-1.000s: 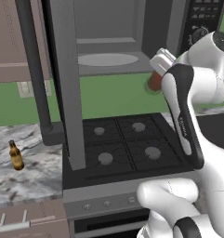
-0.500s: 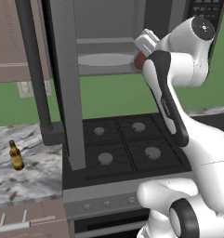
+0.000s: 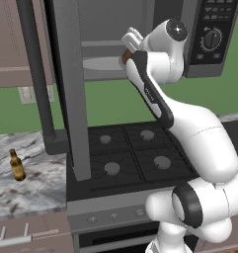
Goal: Place the microwavable item in the microwave. Then, close the microwave door and press the start button.
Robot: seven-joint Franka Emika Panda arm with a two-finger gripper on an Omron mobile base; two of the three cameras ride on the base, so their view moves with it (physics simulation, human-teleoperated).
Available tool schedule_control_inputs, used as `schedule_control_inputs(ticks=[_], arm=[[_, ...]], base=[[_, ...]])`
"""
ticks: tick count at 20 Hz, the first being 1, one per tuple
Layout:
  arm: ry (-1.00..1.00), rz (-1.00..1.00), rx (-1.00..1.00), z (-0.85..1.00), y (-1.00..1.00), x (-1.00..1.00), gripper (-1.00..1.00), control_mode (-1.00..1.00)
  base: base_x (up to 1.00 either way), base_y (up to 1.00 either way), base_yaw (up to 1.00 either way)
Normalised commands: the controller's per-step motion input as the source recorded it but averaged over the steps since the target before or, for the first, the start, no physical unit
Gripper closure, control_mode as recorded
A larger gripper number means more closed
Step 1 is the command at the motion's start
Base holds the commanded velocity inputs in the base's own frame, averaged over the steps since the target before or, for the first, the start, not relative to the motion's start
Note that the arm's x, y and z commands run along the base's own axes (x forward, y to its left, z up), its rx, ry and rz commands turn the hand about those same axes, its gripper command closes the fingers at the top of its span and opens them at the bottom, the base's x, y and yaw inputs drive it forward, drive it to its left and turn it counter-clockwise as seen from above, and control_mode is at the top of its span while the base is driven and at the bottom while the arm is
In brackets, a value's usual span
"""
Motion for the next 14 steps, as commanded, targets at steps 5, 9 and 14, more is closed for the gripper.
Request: schedule_control_inputs(ticks=[5,9,14], arm=[[0.00,0.00,0.01,0.00,0.31,0.93,1.00,-1.00],[0.08,0.00,0.00,0.00,0.20,0.82,1.00,-1.00],[0.20,0.00,0.00,0.00,0.12,0.72,1.00,-1.00]], base=[[0.00,0.00,0.00],[0.00,0.00,0.00],[0.00,0.00,0.00]])
